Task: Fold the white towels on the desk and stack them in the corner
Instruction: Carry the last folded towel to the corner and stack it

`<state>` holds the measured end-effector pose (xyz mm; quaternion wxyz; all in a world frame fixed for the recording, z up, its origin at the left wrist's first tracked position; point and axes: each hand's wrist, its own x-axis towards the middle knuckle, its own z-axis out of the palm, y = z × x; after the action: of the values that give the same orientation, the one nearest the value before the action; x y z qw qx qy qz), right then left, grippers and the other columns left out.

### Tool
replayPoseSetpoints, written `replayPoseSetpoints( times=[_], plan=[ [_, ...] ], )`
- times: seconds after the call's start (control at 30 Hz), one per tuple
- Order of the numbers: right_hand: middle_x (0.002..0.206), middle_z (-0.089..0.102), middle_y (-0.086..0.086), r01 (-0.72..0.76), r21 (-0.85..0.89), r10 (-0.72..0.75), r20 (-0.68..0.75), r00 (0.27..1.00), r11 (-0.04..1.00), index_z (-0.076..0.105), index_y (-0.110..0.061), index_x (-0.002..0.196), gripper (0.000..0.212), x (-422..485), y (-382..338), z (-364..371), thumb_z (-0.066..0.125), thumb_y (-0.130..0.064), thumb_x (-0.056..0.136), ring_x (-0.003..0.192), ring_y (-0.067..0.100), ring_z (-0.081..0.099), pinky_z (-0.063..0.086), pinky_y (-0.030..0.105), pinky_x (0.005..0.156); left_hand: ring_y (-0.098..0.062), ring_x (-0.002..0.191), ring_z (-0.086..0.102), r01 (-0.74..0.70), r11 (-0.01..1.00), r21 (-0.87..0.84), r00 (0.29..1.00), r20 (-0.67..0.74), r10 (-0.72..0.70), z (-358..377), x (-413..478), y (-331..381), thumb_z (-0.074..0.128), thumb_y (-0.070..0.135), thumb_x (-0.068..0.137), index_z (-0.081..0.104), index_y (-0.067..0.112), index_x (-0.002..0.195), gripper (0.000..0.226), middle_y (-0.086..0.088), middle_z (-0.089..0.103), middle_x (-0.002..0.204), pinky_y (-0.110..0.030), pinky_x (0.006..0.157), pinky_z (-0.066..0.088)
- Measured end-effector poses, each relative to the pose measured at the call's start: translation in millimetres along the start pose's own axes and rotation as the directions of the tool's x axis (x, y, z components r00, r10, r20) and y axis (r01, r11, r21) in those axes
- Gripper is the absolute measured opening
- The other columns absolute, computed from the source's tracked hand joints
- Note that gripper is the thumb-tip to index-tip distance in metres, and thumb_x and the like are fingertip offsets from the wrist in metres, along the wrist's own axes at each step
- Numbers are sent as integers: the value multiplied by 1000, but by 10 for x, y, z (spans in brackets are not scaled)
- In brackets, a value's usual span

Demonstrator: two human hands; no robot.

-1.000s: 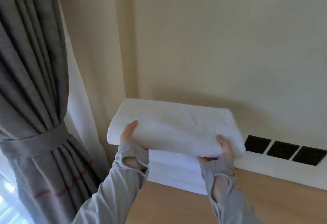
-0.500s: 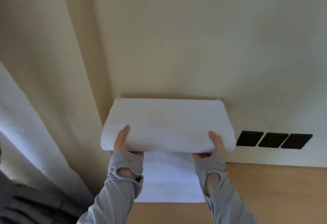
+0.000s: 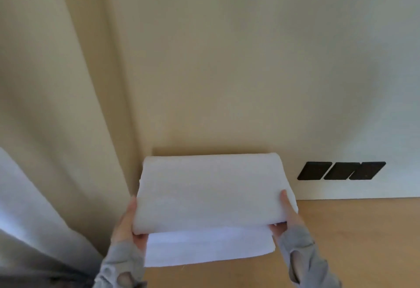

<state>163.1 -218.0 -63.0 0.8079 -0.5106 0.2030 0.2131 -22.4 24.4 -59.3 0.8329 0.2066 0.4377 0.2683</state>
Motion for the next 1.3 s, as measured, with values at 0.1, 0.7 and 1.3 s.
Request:
replayPoseSetpoints(
  times=[0.1, 0.7, 1.3],
  plan=[
    [91, 69, 9, -72, -260, 87, 50, 995, 963, 61, -9, 94, 54, 115, -342, 4, 73, -51, 62, 87, 25, 64, 52, 41, 70, -29, 64, 62, 78, 954, 291, 995, 33, -91, 7, 106, 384, 71, 53, 63, 58, 12, 121, 73, -10, 68, 78, -46, 85, 51],
    [102, 63, -7, 438, -627, -306, 314, 899, 644, 51, -31, 118, 45, 365, -611, 484, 67, -47, 79, 85, 14, 58, 44, 29, 75, -41, 107, 52, -387, 185, 903, 790, 222, 571, 579, 380, 545, 54, 57, 84, 53, 13, 121, 58, -19, 58, 116, -39, 83, 37],
    [118, 47, 9, 357, -929, -464, 274, 842, 99, 55, -3, 113, 61, 584, -405, 524, 54, -56, 83, 88, 26, 51, 38, 31, 81, -42, 105, 52, -271, -35, 962, 763, 237, 602, 520, 418, 350, 49, 43, 91, 47, 5, 123, 51, -22, 56, 117, -42, 84, 40]
  ],
)
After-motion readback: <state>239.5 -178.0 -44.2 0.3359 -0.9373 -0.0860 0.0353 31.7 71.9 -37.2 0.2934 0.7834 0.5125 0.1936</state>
